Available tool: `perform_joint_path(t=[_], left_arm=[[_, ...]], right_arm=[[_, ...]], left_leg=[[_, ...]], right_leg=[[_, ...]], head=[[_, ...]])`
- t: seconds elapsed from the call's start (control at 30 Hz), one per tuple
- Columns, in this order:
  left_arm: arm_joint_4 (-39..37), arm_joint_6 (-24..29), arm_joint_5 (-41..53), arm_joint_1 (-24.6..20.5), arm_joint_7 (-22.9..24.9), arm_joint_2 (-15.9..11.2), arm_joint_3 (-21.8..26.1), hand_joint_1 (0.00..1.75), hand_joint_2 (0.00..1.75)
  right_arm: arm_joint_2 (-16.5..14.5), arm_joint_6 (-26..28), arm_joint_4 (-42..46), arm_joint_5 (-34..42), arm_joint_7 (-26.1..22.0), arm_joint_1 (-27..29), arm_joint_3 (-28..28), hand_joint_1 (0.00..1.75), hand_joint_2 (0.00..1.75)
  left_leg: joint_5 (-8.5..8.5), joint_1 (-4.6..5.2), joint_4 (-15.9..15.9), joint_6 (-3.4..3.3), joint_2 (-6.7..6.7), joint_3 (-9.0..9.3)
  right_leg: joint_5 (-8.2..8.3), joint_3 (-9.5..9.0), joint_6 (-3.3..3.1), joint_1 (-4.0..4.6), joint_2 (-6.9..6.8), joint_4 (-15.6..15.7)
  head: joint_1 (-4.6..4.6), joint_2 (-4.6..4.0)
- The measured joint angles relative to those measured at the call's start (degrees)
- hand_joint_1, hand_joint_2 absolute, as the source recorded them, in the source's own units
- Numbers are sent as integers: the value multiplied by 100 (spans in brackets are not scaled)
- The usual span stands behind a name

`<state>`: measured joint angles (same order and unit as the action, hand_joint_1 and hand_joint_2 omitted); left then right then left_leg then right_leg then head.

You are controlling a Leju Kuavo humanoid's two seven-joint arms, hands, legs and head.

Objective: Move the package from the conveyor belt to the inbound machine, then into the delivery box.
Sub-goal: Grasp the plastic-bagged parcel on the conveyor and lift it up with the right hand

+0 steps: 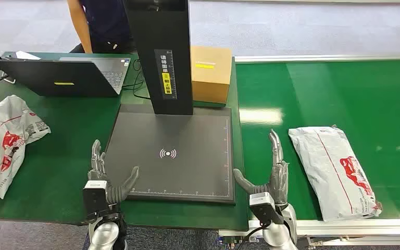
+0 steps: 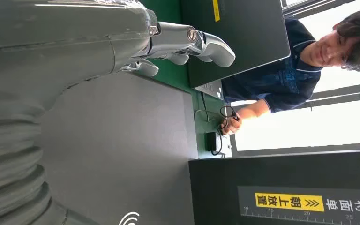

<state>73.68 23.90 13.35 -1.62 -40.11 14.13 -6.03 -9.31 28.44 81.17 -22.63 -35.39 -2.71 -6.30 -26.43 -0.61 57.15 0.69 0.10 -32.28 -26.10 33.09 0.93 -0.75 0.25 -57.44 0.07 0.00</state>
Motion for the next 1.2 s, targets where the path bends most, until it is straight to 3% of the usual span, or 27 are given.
perform_joint_path(t=[0.63,1.2], left_arm=[[42,-158,150,59,0,-54,83,0,175],[42,2,15,-5,0,-60,60,0,175]], right_arm=[[50,108,799,279,-99,634,1021,0,175],[46,202,966,-221,1,780,1254,0,175]], left_leg=[[-1,0,0,0,-1,1],[-1,0,0,0,0,1]], right_leg=[[-1,0,1,0,-1,0],[-1,-1,1,0,0,0]], head=[[1,0],[1,0]])
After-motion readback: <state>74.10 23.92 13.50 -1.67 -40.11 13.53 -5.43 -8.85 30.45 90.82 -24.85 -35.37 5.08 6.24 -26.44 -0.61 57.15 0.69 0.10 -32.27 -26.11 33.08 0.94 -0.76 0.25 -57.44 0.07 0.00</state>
